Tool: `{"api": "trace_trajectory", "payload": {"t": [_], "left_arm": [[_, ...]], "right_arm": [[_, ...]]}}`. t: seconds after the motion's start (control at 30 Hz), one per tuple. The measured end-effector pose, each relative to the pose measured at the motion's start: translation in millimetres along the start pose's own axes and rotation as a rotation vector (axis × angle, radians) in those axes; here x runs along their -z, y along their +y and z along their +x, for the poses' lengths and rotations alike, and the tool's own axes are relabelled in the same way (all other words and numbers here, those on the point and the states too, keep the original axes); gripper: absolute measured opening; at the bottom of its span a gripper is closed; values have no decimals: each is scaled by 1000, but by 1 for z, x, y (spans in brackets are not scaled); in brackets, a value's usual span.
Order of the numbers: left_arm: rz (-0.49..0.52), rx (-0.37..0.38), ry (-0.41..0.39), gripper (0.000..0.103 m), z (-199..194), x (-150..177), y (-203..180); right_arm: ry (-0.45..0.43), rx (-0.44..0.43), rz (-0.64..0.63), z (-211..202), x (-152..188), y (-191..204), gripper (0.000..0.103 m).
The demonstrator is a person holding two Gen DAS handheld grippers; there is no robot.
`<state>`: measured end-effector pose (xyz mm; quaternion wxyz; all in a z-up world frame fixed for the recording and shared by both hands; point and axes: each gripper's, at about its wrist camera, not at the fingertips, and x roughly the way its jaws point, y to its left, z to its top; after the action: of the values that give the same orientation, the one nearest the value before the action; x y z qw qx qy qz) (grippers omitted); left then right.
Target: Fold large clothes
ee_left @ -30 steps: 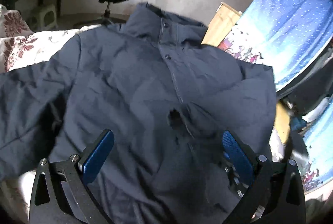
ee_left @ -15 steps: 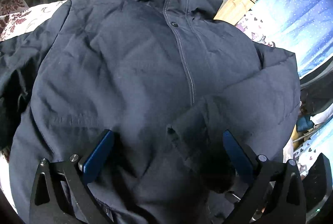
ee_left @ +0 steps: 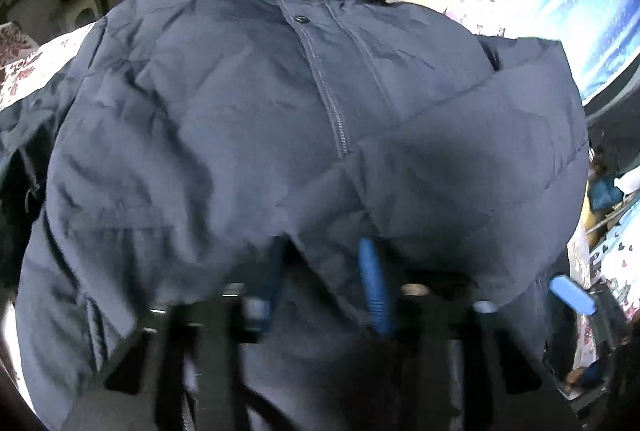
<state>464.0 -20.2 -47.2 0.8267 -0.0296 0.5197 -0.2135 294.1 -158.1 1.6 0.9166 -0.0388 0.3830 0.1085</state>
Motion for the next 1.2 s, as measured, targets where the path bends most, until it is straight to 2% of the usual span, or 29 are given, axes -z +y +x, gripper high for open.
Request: {"api": "trace_trajectory", "payload": {"t": [0.1, 0.37, 0.5, 0.7, 0.83, 0.93, 1.1, 1.2], "left_arm": [[35, -69, -30, 4, -2, -1, -8], [140, -236, -191, 1, -40, -3, -19], [140, -307, -264, 1, -63, -11, -13], [127, -435, -359, 1, -100, -18, 9], [80, -473, -358, 1, -109, -19, 31], [60, -492, -302, 1, -95, -20, 44], [36, -559, -238, 1, -67, -14, 66], [29, -573, -208, 1, -54, -14, 74]], "right_arm": [[-4, 37, 23, -10, 2, -13, 81], [-41, 135, 125, -22, -6, -43, 82], [-100, 177, 154, -30, -20, -50, 82], [-171, 212, 125, -25, -54, -54, 82], [-175, 209, 120, -3, -79, -57, 82], [-147, 232, 114, 25, -92, -61, 82], [-41, 232, 128, 81, -98, -77, 82], [16, 215, 163, 107, -95, -88, 82]]}}
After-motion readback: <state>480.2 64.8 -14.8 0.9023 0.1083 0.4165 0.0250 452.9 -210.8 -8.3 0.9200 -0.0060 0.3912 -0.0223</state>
